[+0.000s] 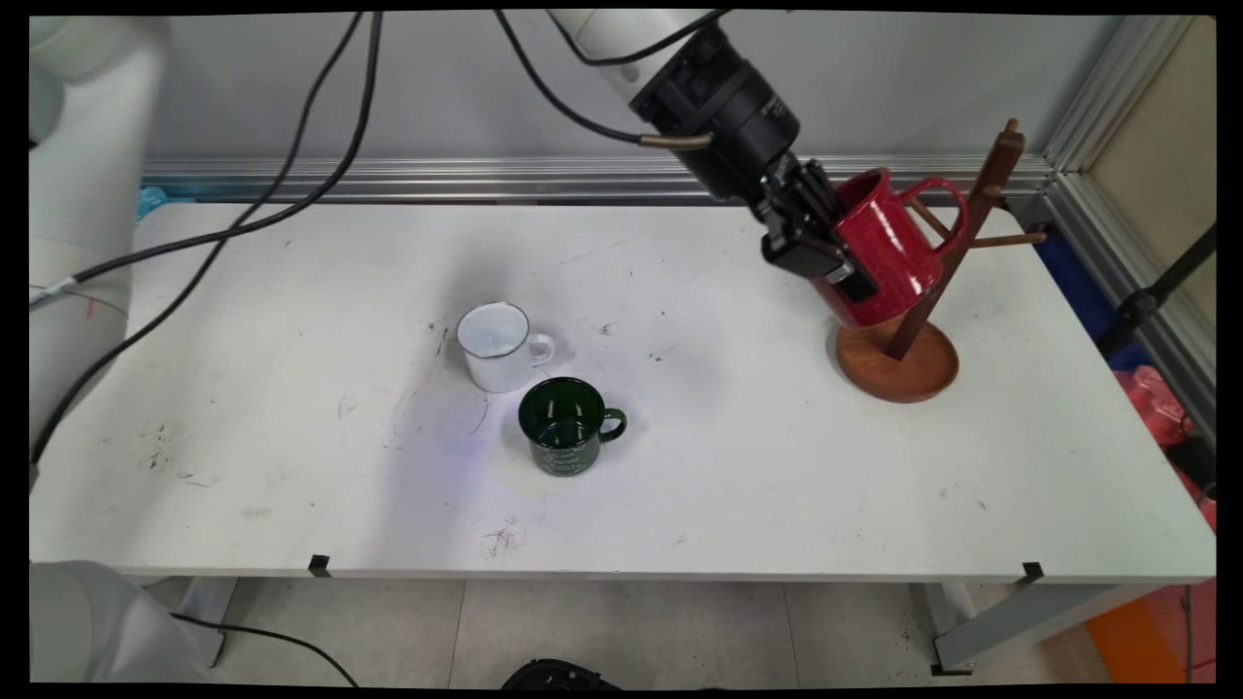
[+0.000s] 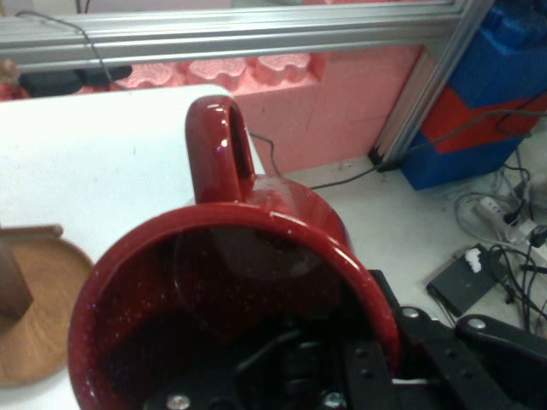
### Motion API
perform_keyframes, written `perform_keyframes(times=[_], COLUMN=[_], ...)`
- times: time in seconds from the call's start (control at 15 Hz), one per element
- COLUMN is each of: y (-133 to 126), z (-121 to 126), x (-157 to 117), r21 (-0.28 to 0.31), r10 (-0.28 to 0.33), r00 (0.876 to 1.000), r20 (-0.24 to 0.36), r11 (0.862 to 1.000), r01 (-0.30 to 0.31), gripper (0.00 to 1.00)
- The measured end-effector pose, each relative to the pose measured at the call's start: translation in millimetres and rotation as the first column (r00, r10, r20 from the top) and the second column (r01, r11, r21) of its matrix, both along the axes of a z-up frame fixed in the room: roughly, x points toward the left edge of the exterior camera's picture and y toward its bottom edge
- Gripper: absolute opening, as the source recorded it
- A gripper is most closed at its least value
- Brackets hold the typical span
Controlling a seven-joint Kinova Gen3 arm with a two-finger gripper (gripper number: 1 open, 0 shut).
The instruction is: Place the picked object on the table
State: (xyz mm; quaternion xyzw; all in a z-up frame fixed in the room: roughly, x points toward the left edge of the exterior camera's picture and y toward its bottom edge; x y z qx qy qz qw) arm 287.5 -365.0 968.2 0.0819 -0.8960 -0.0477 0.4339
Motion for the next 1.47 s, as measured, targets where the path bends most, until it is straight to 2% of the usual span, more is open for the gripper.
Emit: perform_keyframes(times=[0.47, 0.73, 1.0, 1.13, 1.2, 1.33, 1.47], y=[34.6, 51.1, 62.0, 65.3, 66.7, 68.0, 68.4], z=[10.8, 18.8, 24.8, 27.5, 29.0, 30.3, 30.7], x=[15.0, 26.4, 37.3, 44.0, 48.3, 53.6, 61.3], r21=[-0.035, -0.072, -0.116, -0.143, -0.160, -0.181, -0.206], r10=[0.086, 0.162, 0.241, 0.285, 0.315, 0.350, 0.392], r00=[0.994, 0.979, 0.954, 0.936, 0.922, 0.903, 0.877], r20=[0.063, 0.120, 0.176, 0.206, 0.224, 0.247, 0.277], r11=[0.996, 0.985, 0.968, 0.955, 0.945, 0.933, 0.916], r01=[-0.084, -0.154, -0.223, -0.260, -0.284, -0.312, -0.344], gripper=[0.00, 0.00, 0.00, 0.00, 0.00, 0.00, 0.00])
